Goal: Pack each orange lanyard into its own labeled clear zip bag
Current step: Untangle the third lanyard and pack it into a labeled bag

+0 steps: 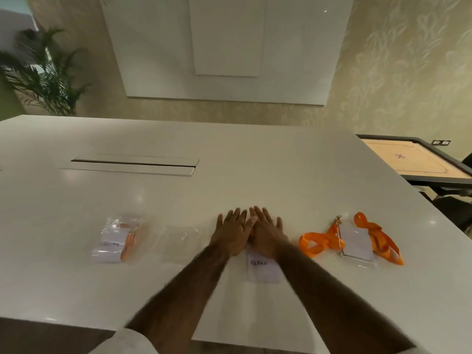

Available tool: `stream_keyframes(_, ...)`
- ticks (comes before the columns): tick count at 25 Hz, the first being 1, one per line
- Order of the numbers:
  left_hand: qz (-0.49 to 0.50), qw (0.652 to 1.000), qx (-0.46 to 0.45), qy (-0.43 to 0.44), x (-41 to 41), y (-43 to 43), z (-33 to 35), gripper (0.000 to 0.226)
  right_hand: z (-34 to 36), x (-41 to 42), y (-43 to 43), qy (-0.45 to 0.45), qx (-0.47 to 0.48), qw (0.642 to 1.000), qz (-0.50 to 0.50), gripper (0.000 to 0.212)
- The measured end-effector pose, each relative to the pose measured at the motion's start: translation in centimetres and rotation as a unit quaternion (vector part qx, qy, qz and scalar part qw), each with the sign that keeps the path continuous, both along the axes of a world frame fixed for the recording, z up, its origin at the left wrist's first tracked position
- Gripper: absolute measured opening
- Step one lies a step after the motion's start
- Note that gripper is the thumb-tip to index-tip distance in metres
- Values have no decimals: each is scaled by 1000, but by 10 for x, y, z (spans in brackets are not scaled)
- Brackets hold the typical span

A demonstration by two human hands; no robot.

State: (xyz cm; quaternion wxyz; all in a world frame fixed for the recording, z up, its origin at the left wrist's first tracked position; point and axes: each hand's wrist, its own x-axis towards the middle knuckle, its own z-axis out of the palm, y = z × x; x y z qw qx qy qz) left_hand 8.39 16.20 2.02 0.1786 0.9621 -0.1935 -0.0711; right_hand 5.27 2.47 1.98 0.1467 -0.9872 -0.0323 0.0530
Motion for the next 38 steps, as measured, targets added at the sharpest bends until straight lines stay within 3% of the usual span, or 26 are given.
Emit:
stream_keyframes(4,-13,997,65,-29,3,18,4,63,6,3,-10,-38,16,999,-3,95)
stream_keyframes(6,-2,998,36,-46,4,32,9,62,9,3,-13,-67,25,997,3,91)
stream_keyframes(10,43,993,-79,-78,11,77,18,54,20,4,-5,-180,52,982,-4,61)
stream_keyframes(12,64,990,-92,-91,10,106,15,49,27,7,11,-213,68,975,3,40)
stream_keyframes(14,66,989,-70,-109,6,135,9,45,34,9,35,-180,90,980,6,30)
stream_keyframes(20,42,991,-4,-123,-1,180,-3,40,35,10,103,-47,105,993,25,25)
stream_keyframes(25,13,995,-3,-96,0,185,-2,54,26,11,123,-20,63,997,39,26)
stream_keyframes(30,11,993,-19,-118,1,180,2,31,18,12,128,-11,25,998,49,27)
stream_keyframes(33,25,991,-48,-126,2,177,4,9,19,12,127,-36,94,995,8,28)
stream_keyframes(35,43,986,-123,-100,4,175,9,3,25,13,125,-58,165,984,-39,33)
stream_keyframes(38,96,961,-255,-41,12,170,27,5,44,17,118,-48,355,919,-163,34)
